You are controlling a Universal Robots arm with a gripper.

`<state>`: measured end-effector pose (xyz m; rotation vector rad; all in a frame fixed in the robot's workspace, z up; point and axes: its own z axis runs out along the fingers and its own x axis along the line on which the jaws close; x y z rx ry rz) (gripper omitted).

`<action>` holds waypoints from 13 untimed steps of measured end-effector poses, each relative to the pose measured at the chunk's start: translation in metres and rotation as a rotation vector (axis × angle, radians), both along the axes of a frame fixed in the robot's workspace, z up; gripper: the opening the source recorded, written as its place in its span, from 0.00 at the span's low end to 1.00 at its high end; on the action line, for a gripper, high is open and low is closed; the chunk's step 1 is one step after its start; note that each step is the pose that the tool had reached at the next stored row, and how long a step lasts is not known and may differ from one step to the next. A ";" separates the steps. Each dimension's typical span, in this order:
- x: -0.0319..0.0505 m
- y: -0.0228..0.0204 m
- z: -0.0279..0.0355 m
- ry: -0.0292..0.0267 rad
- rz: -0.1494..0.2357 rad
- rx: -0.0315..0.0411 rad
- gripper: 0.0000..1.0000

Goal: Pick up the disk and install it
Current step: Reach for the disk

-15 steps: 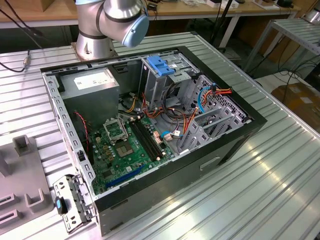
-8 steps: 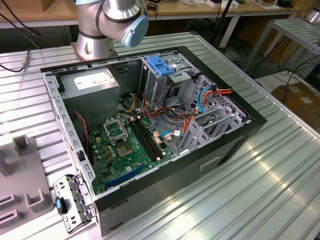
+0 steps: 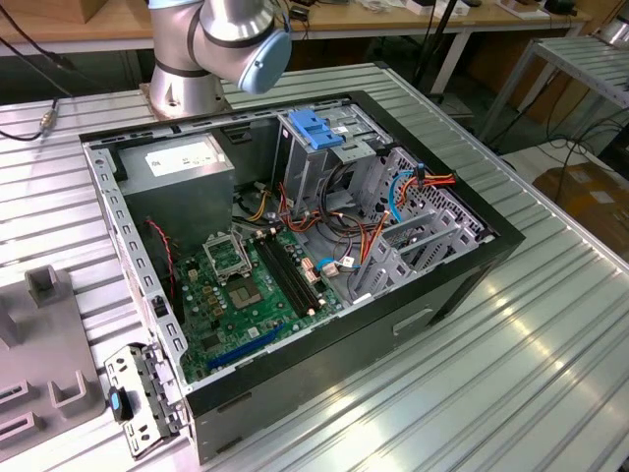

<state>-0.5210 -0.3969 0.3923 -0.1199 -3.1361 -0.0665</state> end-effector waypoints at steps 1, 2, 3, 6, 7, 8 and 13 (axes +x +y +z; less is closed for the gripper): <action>-0.0022 0.0000 0.0001 0.0005 0.000 0.0000 0.11; -0.0046 0.0000 0.0000 0.0008 0.000 0.0000 0.11; -0.0070 0.0001 0.0001 0.0013 0.000 -0.0001 0.11; -0.0140 0.0001 0.0000 0.0025 0.000 -0.0001 0.11; -0.0167 0.0002 0.0000 0.0032 0.000 -0.0001 0.11; -0.0189 0.0002 0.0001 0.0036 0.000 -0.0001 0.11; -0.0266 0.0020 -0.0001 0.0055 0.000 -0.0001 0.11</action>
